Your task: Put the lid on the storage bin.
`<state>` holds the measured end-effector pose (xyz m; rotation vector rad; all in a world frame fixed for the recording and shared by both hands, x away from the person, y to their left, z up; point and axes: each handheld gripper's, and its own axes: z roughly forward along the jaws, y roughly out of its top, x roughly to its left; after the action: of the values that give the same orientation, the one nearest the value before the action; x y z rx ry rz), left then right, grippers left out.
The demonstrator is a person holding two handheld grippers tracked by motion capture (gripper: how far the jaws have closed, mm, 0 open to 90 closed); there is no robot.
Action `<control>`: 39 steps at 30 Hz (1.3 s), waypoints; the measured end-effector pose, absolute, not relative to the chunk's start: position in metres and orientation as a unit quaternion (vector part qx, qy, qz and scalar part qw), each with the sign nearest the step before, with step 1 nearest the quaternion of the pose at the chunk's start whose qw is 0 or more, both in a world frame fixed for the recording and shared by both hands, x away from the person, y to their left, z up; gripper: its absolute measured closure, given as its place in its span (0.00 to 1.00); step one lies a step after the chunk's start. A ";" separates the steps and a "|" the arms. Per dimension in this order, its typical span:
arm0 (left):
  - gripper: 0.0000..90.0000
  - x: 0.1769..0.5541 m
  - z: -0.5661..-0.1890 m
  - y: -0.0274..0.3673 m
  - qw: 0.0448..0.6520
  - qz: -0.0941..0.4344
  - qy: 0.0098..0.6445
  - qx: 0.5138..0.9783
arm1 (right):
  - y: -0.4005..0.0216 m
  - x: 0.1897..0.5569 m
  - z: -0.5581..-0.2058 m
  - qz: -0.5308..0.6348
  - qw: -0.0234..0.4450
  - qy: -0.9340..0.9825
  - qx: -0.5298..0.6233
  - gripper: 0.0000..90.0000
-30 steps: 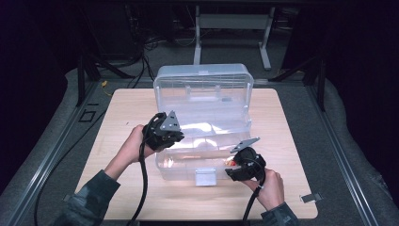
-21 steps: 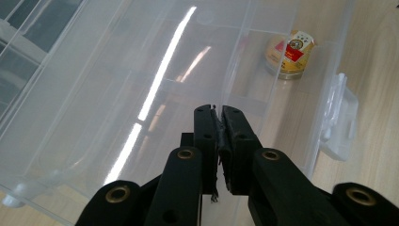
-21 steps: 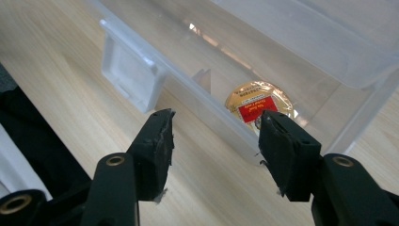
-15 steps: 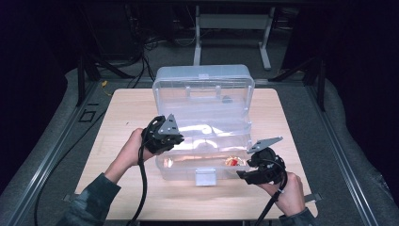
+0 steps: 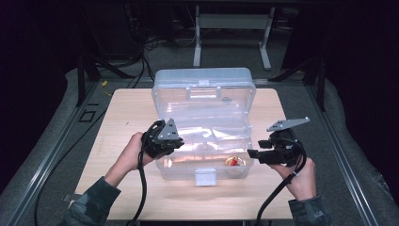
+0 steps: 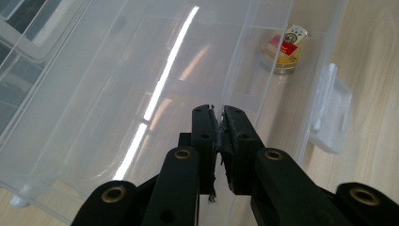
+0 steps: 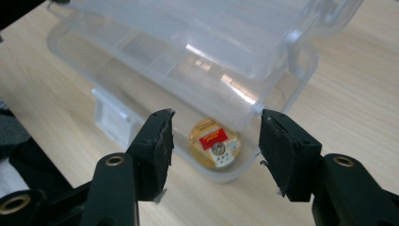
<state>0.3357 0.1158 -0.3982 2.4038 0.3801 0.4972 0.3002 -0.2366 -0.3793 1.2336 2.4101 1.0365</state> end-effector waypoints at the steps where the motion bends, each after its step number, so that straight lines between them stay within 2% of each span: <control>1: 0.93 0.335 -0.399 0.116 0.321 0.191 0.144 0.916 | -0.236 0.303 -0.376 0.355 0.125 0.823 0.425 0.50; 12: 0.91 0.331 -0.401 0.117 0.325 0.189 0.154 0.914 | -0.233 0.332 -0.371 0.367 0.135 0.808 0.440 0.49; 23: 0.85 0.322 -0.411 0.118 0.341 0.180 0.183 0.904 | -0.225 0.340 -0.380 0.357 0.132 0.813 0.441 0.46; 31: 0.81 0.314 -0.420 0.116 0.331 0.169 0.195 0.908 | -0.216 0.340 -0.379 0.355 0.139 0.816 0.435 0.45; 35: 0.64 0.307 -0.423 0.119 0.327 0.163 0.203 0.909 | -0.212 0.337 -0.383 0.354 0.129 0.818 0.435 0.44; 39: 0.53 0.298 -0.421 0.126 0.330 0.157 0.212 0.906 | -0.212 0.329 -0.391 0.351 0.128 0.818 0.438 0.44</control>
<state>0.2979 0.1264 -0.4207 2.3699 0.5551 0.4118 0.3292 -0.2116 -0.3907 1.2756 2.3790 1.0204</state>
